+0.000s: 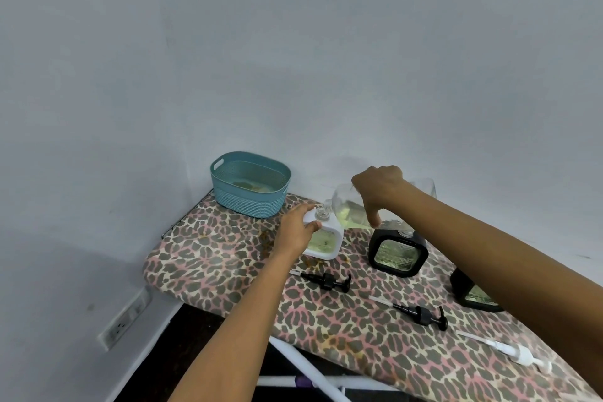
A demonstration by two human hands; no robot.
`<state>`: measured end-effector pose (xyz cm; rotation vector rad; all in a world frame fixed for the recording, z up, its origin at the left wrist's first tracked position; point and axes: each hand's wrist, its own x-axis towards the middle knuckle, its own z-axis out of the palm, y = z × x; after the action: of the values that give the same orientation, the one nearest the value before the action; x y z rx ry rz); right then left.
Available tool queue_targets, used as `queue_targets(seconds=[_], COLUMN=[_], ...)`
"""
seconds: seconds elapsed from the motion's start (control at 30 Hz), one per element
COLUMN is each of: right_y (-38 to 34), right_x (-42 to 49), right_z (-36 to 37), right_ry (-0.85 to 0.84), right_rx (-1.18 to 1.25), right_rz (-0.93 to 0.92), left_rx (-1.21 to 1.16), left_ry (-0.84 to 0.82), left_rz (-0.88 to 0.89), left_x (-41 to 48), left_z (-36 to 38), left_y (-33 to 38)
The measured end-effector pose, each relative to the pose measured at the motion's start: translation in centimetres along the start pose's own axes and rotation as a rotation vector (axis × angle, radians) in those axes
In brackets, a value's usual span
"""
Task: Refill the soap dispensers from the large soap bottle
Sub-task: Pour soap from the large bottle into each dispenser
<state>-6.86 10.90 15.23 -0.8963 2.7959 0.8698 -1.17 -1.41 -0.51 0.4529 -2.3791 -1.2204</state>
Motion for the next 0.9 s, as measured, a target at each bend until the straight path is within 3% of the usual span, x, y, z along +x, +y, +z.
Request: queue_targets(seconds=[0.9], right_y=[-1.2], right_x=[0.7], right_z=[-0.8], right_ry=[0.024], right_rx=[-0.125], right_rz=[0.0], left_rx=[-0.01], left_ry=[-0.004], left_rz=[-0.001], left_x=[0.0], left_z=[0.0], left_y=[-0.2])
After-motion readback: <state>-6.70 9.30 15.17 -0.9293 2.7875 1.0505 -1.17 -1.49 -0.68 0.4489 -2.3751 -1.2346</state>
